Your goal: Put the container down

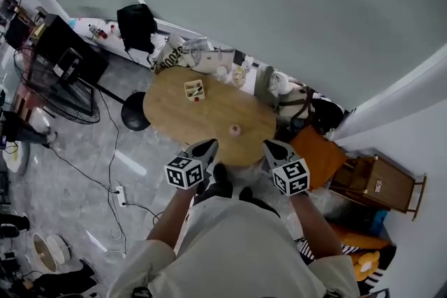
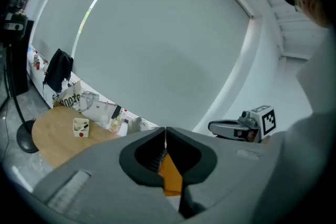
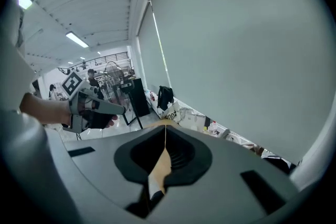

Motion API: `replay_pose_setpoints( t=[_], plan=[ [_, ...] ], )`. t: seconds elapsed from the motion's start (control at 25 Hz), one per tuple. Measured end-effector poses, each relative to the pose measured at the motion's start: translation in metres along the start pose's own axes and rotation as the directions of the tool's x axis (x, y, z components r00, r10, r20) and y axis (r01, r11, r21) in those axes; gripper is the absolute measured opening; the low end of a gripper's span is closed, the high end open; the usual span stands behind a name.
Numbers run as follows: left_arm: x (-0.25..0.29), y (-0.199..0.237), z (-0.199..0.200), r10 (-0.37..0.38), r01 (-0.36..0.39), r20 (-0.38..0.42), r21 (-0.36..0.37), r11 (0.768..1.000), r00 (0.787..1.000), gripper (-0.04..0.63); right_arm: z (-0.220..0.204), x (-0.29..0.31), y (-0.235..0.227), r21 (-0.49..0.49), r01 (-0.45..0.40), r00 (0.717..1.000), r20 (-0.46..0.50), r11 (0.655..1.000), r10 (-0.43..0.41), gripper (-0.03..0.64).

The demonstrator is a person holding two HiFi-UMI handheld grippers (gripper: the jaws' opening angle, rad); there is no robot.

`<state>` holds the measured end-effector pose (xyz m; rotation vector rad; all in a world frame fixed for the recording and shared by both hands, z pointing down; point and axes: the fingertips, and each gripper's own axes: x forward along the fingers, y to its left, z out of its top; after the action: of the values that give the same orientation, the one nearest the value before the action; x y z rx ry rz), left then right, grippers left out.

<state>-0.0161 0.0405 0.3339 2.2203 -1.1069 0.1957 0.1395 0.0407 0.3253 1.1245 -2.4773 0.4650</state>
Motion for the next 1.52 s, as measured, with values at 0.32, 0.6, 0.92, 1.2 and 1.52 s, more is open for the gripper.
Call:
replay_pose_setpoints(
  t=[0.32, 0.6, 0.92, 1.2, 1.52],
  plan=[
    [-0.063, -0.039, 0.007, 0.071, -0.078, 0.111, 0.057, 0.995, 0.991, 0.02, 0.005, -0.049, 0.033, -0.146, -0.036, 0.999, 0.034, 0.989, 0.041, 0.003],
    [-0.112, -0.041, 0.015, 0.034, -0.057, 0.155, 0.147, 0.988, 0.987, 0.02, 0.013, -0.067, 0.06, -0.183, -0.009, 0.998, 0.06, 0.983, 0.021, 0.003],
    [-0.145, -0.024, 0.029, -0.01, -0.014, 0.162, 0.15, 0.989, 0.987, 0.02, 0.043, -0.072, 0.078, -0.118, 0.078, 0.99, 0.129, 0.99, -0.063, 0.003],
    [-0.152, -0.01, 0.034, -0.036, 0.012, 0.149, 0.161, 0.987, 0.988, 0.02, 0.045, -0.064, 0.096, -0.109, 0.109, 0.987, 0.133, 0.988, -0.094, 0.003],
    [-0.156, -0.001, 0.039, -0.05, 0.026, 0.153, 0.16, 0.987, 0.987, 0.02, 0.046, -0.059, 0.104, -0.111, 0.127, 0.984, 0.137, 0.986, -0.112, 0.003]
  ],
)
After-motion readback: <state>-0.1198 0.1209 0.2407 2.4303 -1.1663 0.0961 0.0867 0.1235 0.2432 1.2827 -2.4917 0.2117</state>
